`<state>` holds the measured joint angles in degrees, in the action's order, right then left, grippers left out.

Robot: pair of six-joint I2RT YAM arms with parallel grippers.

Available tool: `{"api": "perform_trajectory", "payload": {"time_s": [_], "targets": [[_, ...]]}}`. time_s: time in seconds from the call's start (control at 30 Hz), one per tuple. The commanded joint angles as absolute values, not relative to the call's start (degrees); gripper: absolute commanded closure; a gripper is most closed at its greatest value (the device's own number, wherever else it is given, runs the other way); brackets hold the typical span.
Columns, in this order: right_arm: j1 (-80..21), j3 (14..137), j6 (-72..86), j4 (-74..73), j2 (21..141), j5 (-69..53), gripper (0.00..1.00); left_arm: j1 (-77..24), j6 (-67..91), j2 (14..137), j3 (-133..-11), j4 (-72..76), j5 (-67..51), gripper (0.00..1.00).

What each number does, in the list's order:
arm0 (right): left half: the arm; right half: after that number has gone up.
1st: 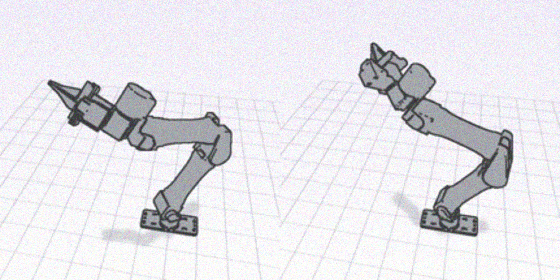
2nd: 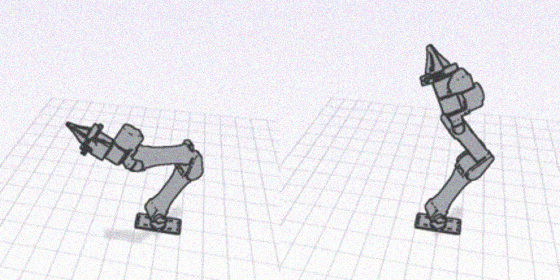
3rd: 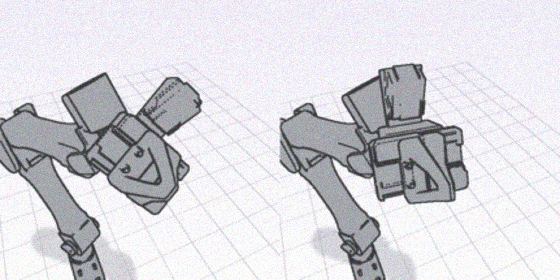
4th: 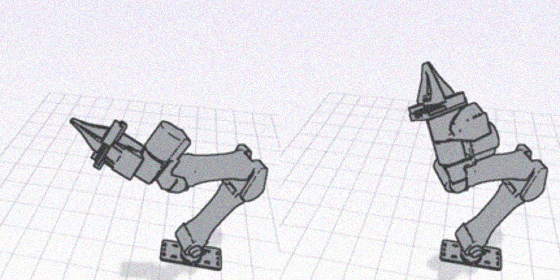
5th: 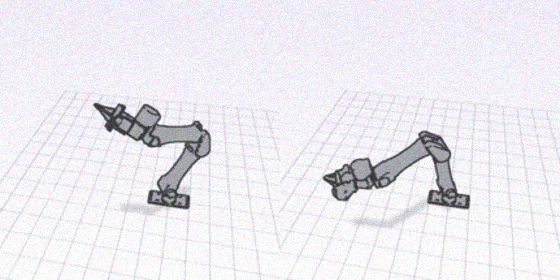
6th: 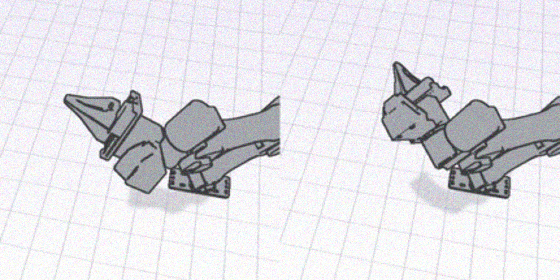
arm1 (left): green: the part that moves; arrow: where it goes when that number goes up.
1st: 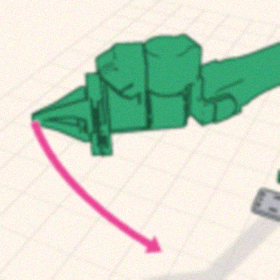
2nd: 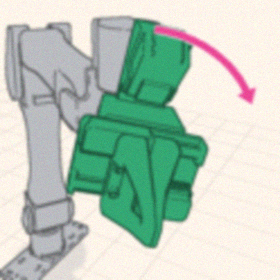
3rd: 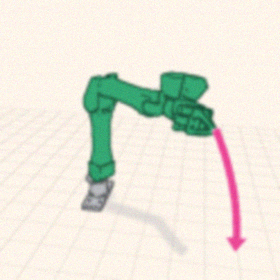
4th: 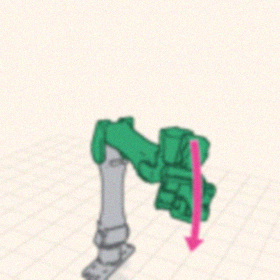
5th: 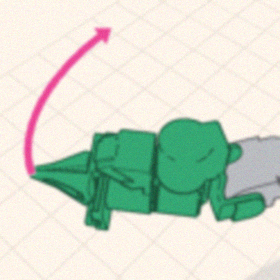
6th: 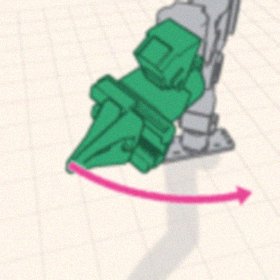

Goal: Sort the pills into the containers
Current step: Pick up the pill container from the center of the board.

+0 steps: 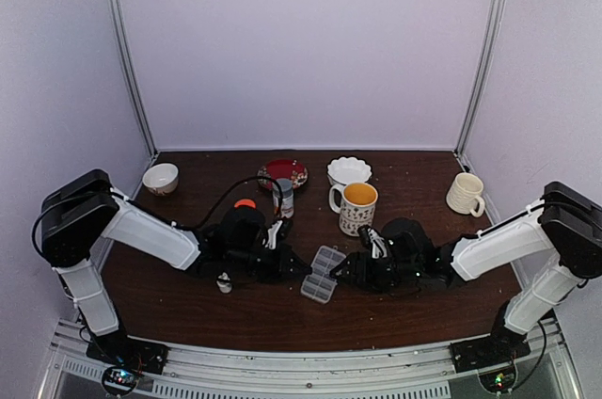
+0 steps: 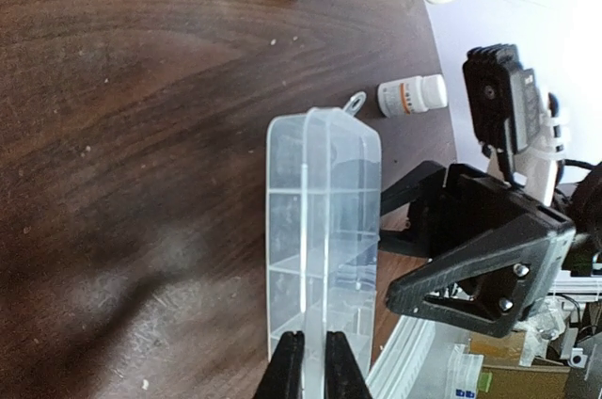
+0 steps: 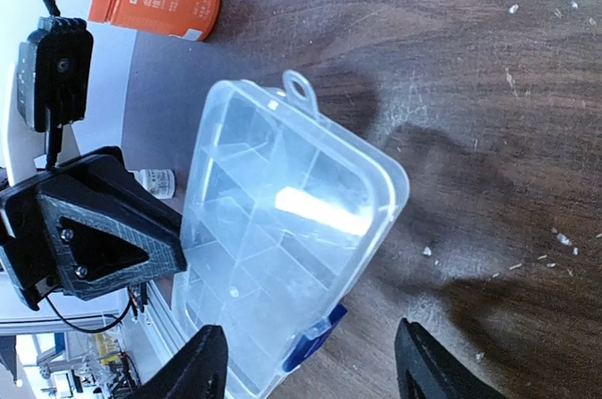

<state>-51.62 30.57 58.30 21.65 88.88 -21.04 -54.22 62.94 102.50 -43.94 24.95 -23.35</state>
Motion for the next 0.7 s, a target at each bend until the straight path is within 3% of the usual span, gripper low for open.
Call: {"api": "perform_trajectory", "payload": {"time_s": [0.0, 0.4, 0.67], "targets": [[-51.2, 28.35, 58.48, 26.25, 85.18, -21.51, 0.34, -54.49, 64.18, 98.84, -44.12, 27.7, -24.54, 1.0], [-51.15, 24.26, 61.93, 38.48, 79.6, -24.65, 0.32, -54.41, 68.88, 96.5, -43.2, 34.43, -27.76, 1.0], [-51.15, 24.15, 63.0, 39.08, 78.19, -24.78, 0.35, -54.45, 72.35, 96.55, -41.52, 41.41, -28.98, 1.0]]}}
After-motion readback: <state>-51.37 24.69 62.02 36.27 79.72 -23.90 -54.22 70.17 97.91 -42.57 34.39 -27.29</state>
